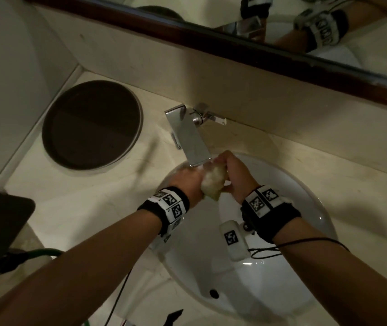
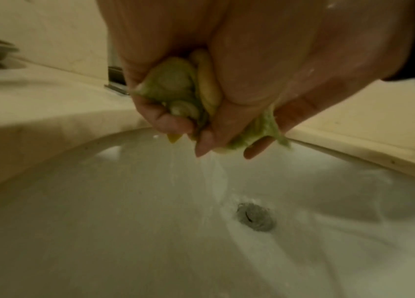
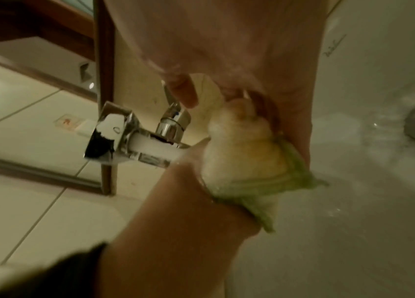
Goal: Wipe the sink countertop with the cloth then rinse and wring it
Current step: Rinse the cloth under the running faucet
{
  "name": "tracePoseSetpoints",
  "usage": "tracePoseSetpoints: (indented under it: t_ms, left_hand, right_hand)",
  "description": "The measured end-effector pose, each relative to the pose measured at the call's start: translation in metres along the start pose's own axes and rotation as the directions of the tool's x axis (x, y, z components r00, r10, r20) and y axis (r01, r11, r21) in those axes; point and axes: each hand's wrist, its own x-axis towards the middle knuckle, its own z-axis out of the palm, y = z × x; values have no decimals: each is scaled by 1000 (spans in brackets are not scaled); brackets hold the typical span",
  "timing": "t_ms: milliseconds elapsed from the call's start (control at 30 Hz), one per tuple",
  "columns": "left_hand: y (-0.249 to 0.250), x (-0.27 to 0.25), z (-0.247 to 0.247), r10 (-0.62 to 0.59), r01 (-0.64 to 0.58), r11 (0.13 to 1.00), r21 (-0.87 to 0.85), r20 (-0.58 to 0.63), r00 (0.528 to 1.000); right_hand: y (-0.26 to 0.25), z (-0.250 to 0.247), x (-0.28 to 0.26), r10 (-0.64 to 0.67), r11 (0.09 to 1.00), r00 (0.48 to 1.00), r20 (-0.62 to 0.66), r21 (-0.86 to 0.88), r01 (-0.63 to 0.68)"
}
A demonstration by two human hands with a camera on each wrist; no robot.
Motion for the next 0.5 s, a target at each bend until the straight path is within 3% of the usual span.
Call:
tracePoseSetpoints:
  t_ms: [133,233,367,500]
  left_hand:
    - [0,-5,3,94,-82,985,152,-77,993]
    - [5,-5,8,150,-132,956,263,-48,988]
    - [14,-11,13,71,-65,976,207,-23,997]
    - [9,-4,14,-32,33,985,170,-9,999]
  right_hand:
    - [-1,-10,4,167,984,984,64,49,-170]
    - [8,-1,1,254,967,960,117,-62,-248]
    - [8,13,-1,186,976,981,62,-122,-178]
    - [5,27,6,-17,902,999,-49,-432,-6]
